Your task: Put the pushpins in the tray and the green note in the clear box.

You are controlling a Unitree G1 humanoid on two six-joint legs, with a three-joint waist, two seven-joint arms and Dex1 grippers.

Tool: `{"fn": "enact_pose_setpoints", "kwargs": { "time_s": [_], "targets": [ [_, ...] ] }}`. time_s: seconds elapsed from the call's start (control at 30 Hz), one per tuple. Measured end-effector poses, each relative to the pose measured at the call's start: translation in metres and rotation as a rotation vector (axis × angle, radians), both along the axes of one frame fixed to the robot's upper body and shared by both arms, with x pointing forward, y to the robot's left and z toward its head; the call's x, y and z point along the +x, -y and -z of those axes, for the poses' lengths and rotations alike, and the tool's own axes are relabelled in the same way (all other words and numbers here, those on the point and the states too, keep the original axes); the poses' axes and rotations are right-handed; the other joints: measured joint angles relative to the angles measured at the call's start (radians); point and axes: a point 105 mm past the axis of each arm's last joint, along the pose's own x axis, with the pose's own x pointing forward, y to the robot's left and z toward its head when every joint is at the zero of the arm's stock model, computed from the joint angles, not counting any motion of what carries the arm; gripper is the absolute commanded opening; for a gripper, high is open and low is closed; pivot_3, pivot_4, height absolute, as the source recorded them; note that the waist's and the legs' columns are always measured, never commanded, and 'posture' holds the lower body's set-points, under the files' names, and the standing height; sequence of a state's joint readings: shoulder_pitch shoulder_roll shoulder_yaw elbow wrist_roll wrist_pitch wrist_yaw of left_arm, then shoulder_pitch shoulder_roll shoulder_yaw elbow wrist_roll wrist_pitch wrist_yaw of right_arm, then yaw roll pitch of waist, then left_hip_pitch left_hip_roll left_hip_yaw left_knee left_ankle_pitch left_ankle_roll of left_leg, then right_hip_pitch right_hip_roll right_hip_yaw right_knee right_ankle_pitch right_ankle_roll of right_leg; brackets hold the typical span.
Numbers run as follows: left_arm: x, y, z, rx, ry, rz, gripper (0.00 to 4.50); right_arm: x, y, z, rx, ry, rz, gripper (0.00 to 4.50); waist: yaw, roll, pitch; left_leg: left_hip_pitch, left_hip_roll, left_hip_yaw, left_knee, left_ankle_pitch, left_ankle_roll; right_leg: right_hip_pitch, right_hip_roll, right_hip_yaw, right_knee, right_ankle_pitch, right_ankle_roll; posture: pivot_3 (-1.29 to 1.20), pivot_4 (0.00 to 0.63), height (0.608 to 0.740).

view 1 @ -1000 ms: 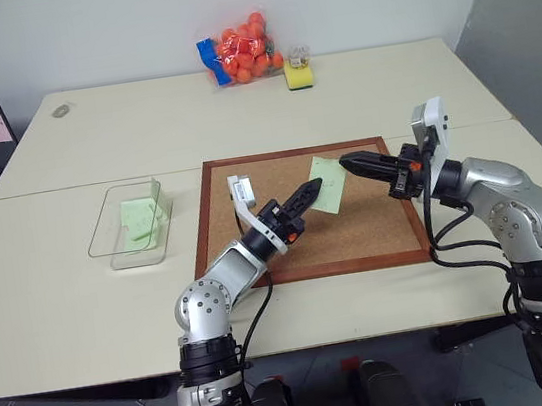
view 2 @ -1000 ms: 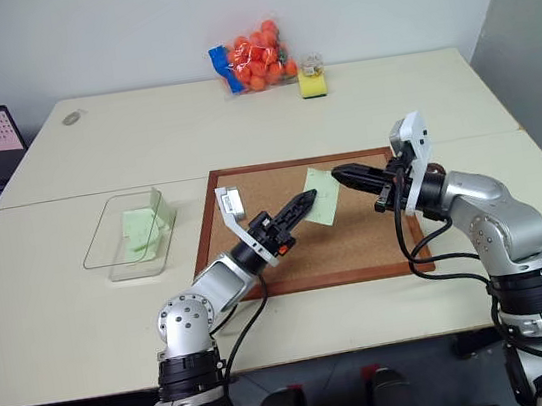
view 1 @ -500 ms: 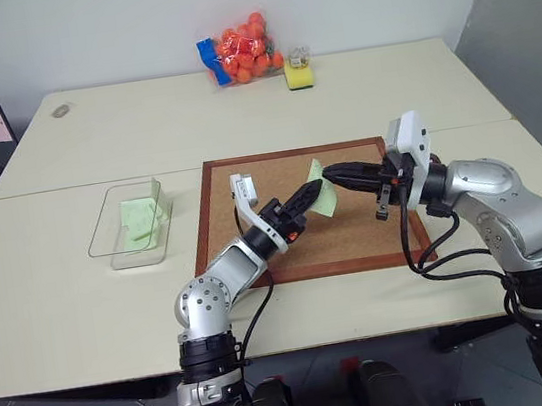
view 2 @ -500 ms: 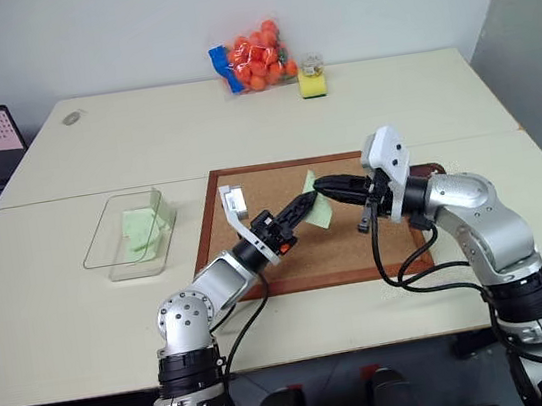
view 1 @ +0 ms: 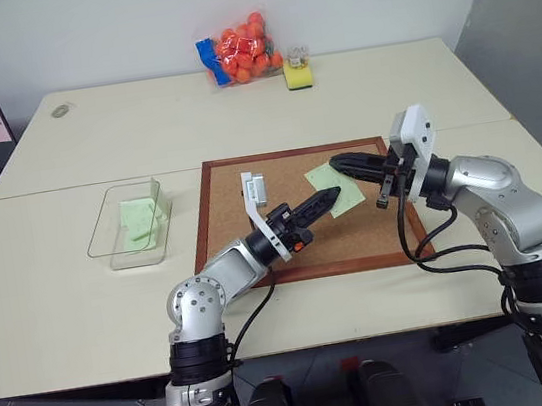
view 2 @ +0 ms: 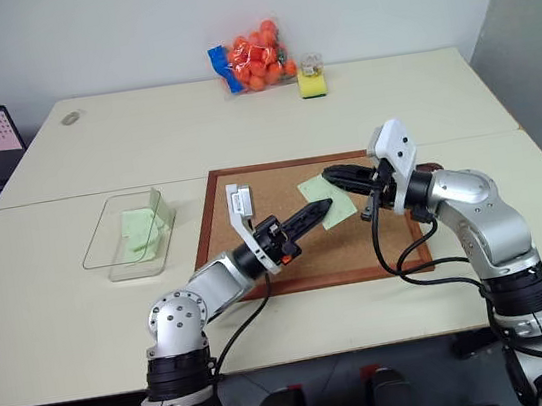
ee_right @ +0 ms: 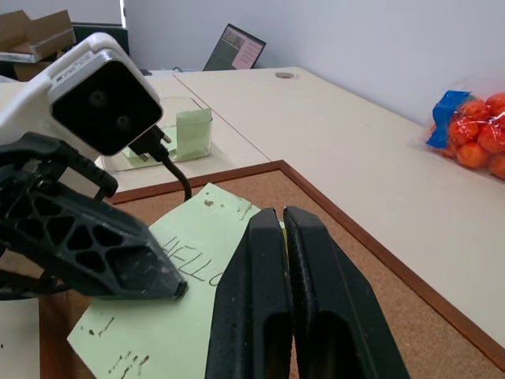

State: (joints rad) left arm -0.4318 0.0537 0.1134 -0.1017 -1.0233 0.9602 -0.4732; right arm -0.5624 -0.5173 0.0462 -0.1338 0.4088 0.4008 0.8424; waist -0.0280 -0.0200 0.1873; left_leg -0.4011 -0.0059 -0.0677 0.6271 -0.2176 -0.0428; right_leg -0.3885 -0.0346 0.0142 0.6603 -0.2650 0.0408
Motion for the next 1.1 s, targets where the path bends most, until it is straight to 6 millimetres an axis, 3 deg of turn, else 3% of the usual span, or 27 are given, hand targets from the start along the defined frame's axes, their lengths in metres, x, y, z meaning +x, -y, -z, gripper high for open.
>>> {"fn": "enact_pose_setpoints", "kwargs": {
  "time_s": [0.6, 1.1],
  "targets": [
    [0.016, 0.0, 0.005, -0.013, -0.055, -0.067, 0.05, -0.015, -0.007, -0.011, 0.059, -0.042, -0.053, 0.0, 0.001, 0.0, 0.0, 0.0, 0.0, 0.0, 0.0, 0.0, 0.0, 0.0, 0.0, 0.0, -0.001, 0.0, 0.0, 0.0, 0.15, 0.74],
    [0.018, -0.001, 0.007, -0.009, -0.076, -0.095, 0.05, -0.014, 0.0, -0.008, 0.071, -0.072, -0.032, 0.0, 0.002, 0.0, 0.0, 0.0, 0.0, 0.0, 0.0, 0.0, 0.0, 0.0, 0.0, 0.0, -0.001, 0.0, 0.0, 0.0, 0.15, 0.74]
  ]
}}
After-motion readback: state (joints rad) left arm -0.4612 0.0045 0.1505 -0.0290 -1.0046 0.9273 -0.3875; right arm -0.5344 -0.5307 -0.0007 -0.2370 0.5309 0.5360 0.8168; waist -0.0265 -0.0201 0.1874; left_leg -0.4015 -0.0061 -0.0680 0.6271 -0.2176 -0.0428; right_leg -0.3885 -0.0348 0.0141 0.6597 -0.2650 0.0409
